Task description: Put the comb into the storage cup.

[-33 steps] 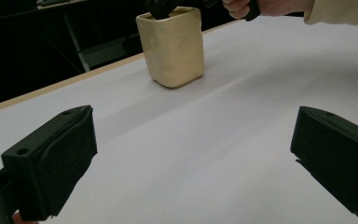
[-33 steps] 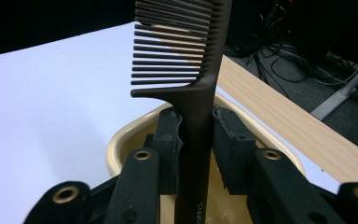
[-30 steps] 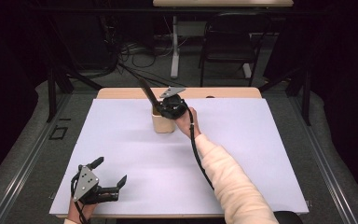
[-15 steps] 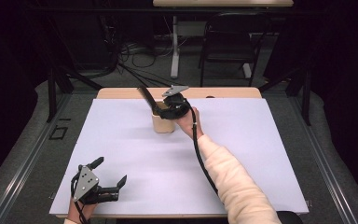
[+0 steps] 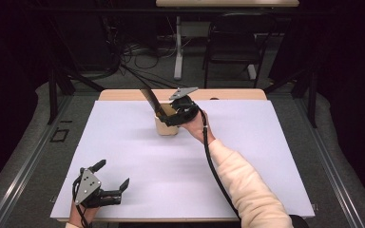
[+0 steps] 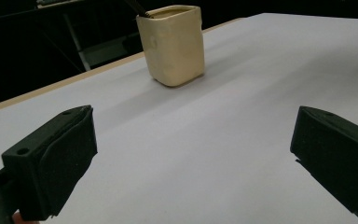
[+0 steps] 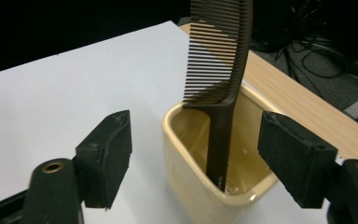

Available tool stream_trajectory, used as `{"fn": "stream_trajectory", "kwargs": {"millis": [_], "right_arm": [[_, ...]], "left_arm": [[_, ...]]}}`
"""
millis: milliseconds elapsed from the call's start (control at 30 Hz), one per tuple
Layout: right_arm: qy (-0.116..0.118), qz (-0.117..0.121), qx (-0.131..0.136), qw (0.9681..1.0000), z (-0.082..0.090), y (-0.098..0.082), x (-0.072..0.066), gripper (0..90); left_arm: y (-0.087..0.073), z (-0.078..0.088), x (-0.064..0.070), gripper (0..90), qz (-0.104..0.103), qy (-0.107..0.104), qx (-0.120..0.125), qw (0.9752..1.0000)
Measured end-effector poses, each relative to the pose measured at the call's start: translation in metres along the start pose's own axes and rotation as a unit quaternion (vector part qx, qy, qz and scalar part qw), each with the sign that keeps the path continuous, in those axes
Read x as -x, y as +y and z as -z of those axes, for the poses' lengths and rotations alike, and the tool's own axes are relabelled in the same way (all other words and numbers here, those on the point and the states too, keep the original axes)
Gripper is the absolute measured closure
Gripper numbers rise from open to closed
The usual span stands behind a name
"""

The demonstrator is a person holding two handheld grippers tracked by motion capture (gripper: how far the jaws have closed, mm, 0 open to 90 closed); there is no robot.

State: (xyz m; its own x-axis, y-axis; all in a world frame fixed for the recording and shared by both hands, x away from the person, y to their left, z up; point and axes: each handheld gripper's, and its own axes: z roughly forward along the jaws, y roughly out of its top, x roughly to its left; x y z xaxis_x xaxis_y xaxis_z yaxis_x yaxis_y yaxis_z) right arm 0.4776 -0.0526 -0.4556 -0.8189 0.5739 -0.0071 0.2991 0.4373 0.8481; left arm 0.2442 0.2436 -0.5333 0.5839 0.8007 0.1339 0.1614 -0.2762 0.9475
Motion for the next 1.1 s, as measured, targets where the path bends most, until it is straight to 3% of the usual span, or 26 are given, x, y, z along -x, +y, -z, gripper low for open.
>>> {"fn": "stream_trajectory", "kwargs": {"millis": [400, 600, 833, 1100], "right_arm": [[0.023, -0.009, -0.014, 0.9996, 0.022, -0.013, -0.002, 8.8], [0.031, -0.002, -0.027, 0.9992, 0.031, -0.020, -0.006, 3.2], [0.031, 0.002, -0.044, 0.9985, 0.040, -0.033, -0.007, 0.0], [0.033, -0.007, -0.042, 0.9986, 0.055, -0.046, -0.003, 0.0]], "left_arm": [[0.000, -0.001, 0.000, 0.4, 0.001, -0.001, 0.000, 1.0000], [0.000, -0.001, 0.000, 0.4, 0.000, -0.001, -0.001, 1.0000], [0.000, -0.001, 0.001, 0.3, -0.001, 0.000, 0.000, 1.0000], [0.000, -0.001, 0.000, 0.3, -0.001, 0.000, 0.000, 1.0000]]}}
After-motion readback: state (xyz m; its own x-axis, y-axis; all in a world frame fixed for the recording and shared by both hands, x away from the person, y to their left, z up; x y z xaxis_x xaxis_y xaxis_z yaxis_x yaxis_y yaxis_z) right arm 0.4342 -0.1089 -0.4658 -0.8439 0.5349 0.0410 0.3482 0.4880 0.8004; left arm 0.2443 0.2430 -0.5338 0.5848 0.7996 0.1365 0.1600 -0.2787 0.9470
